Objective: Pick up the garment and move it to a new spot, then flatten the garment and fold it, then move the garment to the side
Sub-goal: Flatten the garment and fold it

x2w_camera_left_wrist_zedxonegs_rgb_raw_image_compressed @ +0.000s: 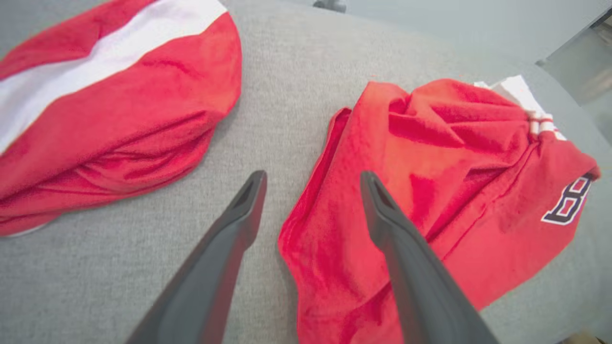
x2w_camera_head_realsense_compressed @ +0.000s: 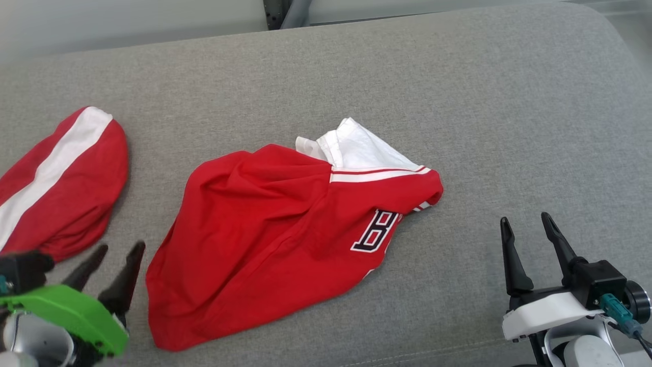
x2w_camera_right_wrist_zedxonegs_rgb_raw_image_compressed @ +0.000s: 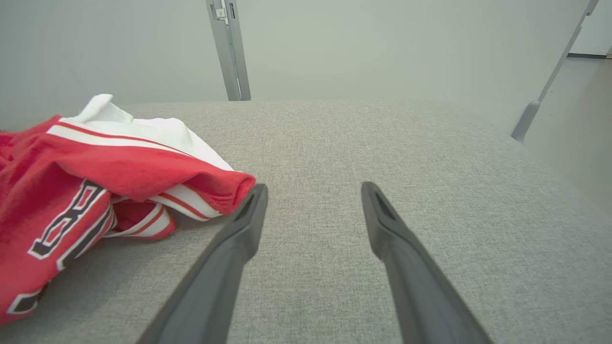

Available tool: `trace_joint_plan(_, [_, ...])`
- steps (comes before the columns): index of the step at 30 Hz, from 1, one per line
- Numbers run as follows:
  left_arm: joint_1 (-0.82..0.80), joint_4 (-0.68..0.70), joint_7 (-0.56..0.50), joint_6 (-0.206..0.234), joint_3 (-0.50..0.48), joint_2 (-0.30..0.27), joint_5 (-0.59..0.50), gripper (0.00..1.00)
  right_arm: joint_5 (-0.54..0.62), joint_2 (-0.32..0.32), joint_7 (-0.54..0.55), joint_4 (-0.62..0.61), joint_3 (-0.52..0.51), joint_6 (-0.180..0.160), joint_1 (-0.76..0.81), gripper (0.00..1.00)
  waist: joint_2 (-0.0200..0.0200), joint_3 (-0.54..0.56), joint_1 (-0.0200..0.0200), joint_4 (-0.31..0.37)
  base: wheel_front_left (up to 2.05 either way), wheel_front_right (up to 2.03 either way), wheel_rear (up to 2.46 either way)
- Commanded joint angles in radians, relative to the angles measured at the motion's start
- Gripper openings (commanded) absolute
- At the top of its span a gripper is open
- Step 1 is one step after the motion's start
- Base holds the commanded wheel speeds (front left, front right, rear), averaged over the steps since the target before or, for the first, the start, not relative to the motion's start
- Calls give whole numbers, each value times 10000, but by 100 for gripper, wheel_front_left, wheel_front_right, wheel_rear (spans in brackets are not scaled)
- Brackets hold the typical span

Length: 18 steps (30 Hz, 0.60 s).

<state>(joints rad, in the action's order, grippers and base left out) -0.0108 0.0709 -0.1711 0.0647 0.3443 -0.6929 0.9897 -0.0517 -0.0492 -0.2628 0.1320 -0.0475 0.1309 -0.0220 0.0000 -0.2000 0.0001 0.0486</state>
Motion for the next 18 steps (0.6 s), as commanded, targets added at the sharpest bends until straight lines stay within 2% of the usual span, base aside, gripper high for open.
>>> trace_joint_plan(1, [-647,393,320,331,-274,263,-109,100,-92,-24,-33,-66,26,-3,-82,100,0,-228,-1,276,0,0,0])
trace_joint_plan(3, [-1273,659,348,450,-142,657,-242,100,-130,-25,-33,-62,83,-3,-152,100,0,-370,-1,420,0,0,0])
trace_joint_plan(4, [-1273,659,348,450,-142,657,-242,100,-130,-25,-33,-62,83,-3,-152,100,0,-370,-1,420,0,0,0])
trace_joint_plan(8, [-3015,559,-269,211,707,1754,-117,100,-234,-24,-33,-55,198,-3,-346,100,0,-742,-1,751,0,0,0])
trace_joint_plan(13, [-5101,-875,-1051,-64,1704,2839,-463,100,-389,-25,-33,-15,345,-3,-549,100,0,-1111,-1,1288,0,0,0])
trace_joint_plan(18, [-6500,-2518,-1843,-425,2278,3571,-330,100,-517,-21,-33,8,412,-3,-612,100,0,-1282,-1,1747,0,0,0])
